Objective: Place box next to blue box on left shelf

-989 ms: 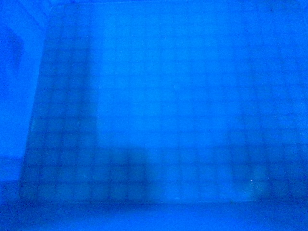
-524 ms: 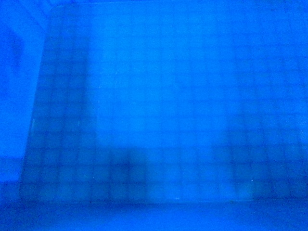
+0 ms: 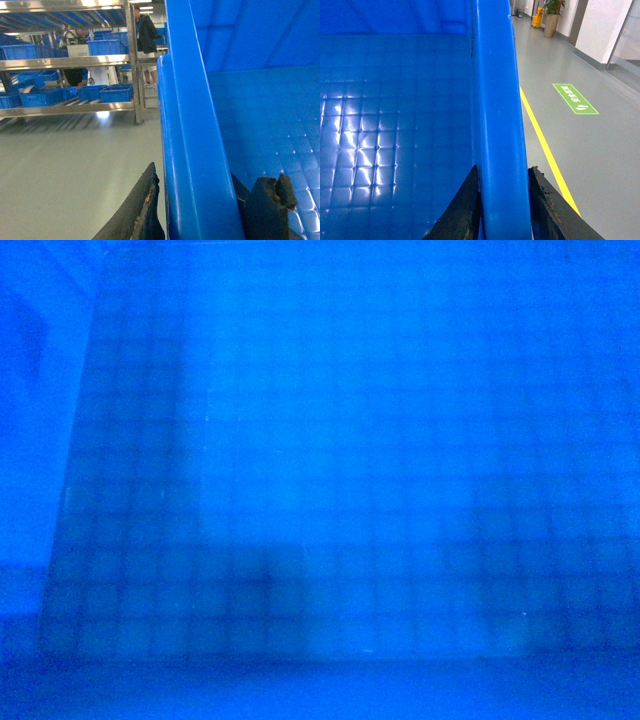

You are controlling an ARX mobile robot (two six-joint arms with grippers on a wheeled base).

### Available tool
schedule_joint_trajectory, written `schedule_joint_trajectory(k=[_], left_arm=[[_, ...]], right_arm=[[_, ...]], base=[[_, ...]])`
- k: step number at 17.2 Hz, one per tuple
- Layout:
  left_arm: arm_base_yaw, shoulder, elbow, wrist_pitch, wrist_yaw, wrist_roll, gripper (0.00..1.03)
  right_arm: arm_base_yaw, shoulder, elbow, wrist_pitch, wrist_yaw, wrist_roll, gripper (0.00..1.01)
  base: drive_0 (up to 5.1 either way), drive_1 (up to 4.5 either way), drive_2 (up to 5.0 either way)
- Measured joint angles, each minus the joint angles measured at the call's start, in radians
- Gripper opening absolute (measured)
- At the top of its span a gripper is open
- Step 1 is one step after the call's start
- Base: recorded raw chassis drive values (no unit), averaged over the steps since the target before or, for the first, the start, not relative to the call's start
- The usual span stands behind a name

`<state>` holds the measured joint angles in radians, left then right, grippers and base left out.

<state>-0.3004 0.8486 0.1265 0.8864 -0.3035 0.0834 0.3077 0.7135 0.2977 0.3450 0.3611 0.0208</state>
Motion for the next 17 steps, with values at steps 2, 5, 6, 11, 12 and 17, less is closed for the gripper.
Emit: schedule_joint_trajectory(k=[2, 5, 6, 11, 12, 17], left_arm=[[0.0, 0.0, 0.0, -0.001, 0.0, 0.0, 0.31], [0.0, 0.0, 0.0, -0.001, 0.0, 0.0, 0.31], [0.0, 0.001, 0.0, -0.001, 0.0, 0.0, 0.31], [0.0, 0.0, 0.0, 0.0, 0.0, 0.0, 0.31], [0.0, 0.0, 0.0, -0.002, 0.0, 0.0, 0.31], [0.0, 0.001, 0.0, -0.002, 0.0, 0.0, 0.31]], right_arm=[[0.0, 0.0, 0.0, 0.0, 0.0, 0.0, 0.21], [0.0, 0.0, 0.0, 0.0, 0.001, 0.0, 0.21], [0.0, 0.0, 0.0, -0.001, 0.001, 0.0, 0.21], [0.0, 0.004, 0.0, 0.0, -0.002, -0.003, 0.21], [0.0, 0.004, 0.0, 0.0, -0.002, -0.003, 0.21], [0.0, 0.003, 0.0, 0.005, -0.002, -0.004, 0.21]], base=[[0.6, 4.92, -3.7], [0.6, 4.92, -3.7], [1.4, 5.76, -2.9], [0.3, 4.64, -4.0], [-0.2, 4.13, -4.5], [0.1, 4.37, -4.3]])
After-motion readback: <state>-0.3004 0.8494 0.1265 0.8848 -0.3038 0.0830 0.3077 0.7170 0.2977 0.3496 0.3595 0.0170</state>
